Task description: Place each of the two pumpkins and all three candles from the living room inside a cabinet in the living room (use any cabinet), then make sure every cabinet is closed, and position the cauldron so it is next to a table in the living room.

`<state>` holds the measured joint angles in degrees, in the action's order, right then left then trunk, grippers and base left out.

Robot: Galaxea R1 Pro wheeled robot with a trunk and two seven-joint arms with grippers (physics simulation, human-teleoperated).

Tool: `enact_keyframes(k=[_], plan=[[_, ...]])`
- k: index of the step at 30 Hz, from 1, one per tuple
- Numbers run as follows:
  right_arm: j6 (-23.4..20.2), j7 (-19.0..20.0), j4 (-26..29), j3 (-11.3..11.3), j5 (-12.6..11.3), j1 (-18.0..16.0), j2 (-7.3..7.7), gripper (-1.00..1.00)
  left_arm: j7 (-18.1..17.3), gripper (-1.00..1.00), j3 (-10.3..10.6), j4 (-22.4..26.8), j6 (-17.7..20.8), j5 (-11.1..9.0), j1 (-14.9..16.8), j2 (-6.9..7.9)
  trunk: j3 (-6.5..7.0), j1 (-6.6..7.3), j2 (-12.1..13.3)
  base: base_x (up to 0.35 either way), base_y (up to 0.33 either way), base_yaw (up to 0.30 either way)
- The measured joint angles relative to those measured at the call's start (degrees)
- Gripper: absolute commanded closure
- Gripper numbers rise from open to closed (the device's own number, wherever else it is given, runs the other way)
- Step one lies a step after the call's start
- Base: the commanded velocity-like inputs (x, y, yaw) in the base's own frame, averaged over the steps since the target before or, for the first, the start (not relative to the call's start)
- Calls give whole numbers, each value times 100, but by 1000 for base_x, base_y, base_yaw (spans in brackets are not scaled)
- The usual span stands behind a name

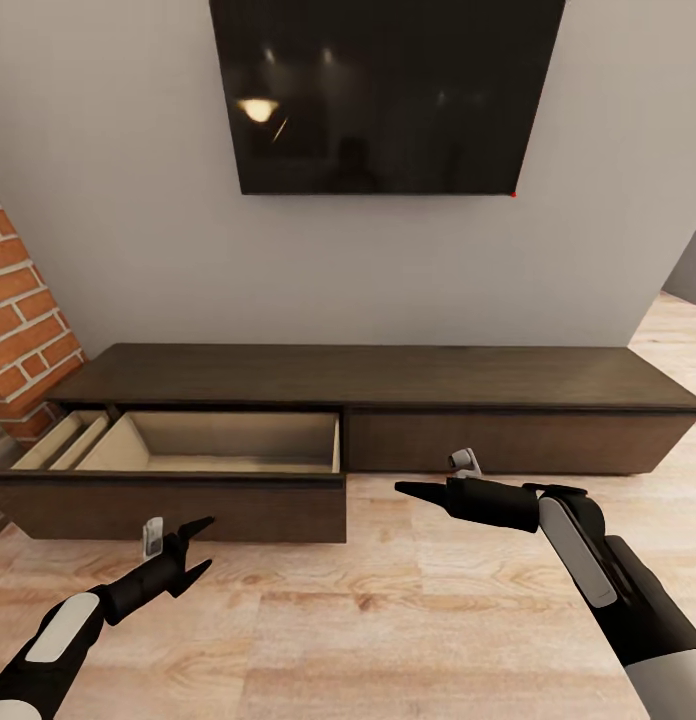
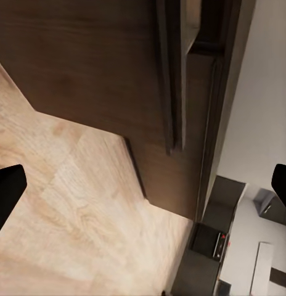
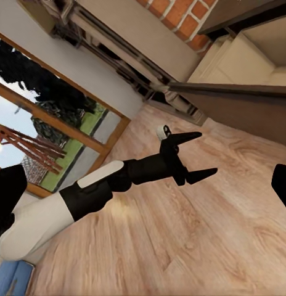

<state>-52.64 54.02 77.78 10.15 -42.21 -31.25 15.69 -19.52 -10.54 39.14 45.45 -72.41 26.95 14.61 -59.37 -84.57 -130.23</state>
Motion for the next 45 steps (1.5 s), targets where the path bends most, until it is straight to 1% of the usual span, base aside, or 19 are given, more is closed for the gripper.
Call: enact_keyframes(k=[9,18,20,21,23,24,25,26,27,29,30,32,33,34,35,36,39,42,45], plan=[[-12,8,-3,-1,-1,0,0,-100,4,-100,0,0,5,3,0,0,161,195,361,-107,0,0],[-21,-80,32,6,91,0,7,-100,23,-100,15,-15,0,58,0,-2,323,395,722,-134,0,0],[-19,-88,1,8,83,0,7,-100,118,-100,42,-19,-4,68,0,-5,359,439,802,-14,0,0],[-14,-95,-13,8,84,0,7,-100,246,-100,76,-22,-6,71,0,-6,377,461,842,-7,0,0],[1,-126,-33,12,100,0,4,-100,517,-100,129,-21,-10,78,0,-6,413,505,923,-4,0,0],[20,-232,-45,13,141,0,-11,-100,824,-100,164,-20,-22,94,0,-3,431,527,963,-2,0,0],[24,-298,-49,12,154,0,-20,-100,948,-100,174,-19,-27,93,0,-2,449,549,1003,-1,0,0],[32,-519,-53,10,185,0,-31,-100,1280,-100,193,-16,-38,96,0,-1,467,571,1043,0,0,0],[28,-604,-53,12,188,0,-34,-100,1393,-100,197,-11,-41,90,0,-1,485,593,1083,0,0,0],[36,-983,-59,19,215,0,-33,-100,1829,-100,223,14,-68,118,0,0,521,637,1163,0,0,0],[39,-1075,-70,22,216,0,-32,-100,1908,-100,241,17,-80,128,1,0,539,659,1203,0,0,0],[107,-1706,-303,41,294,6,-34,-100,2229,-100,421,14,-286,295,1,-2,574,703,1284,0,0,0],[221,-2143,-532,52,353,8,-34,-100,2350,-100,541,-8,-529,471,1,-15,592,725,1324,0,0,0],[275,-2302,-624,56,348,8,-36,-100,2379,-100,583,-14,-619,533,2,-26,610,747,1364,0,0,0],[543,-2794,-885,68,413,9,-39,-100,2433,-100,697,-23,-830,705,1,-120,628,768,1404,0,0,0],[756,-3148,-1052,76,433,13,-44,-100,2457,-100,752,-26,-924,818,2,-213,646,791,1444,0,0,0],[1283,-4059,-1399,90,476,97,-116,-100,2490,-100,824,-31,-1055,1177,2,-441,700,857,1565,0,0,0],[1578,-4484,-1570,93,497,207,-218,-100,2498,-100,838,-32,-1118,1448,2,-619,754,923,1685,0,0,0],[1886,-4635,-1752,104,510,292,-255,-100,2502,-100,842,-32,-1251,1584,3,-722,808,989,1805,0,0,0]])
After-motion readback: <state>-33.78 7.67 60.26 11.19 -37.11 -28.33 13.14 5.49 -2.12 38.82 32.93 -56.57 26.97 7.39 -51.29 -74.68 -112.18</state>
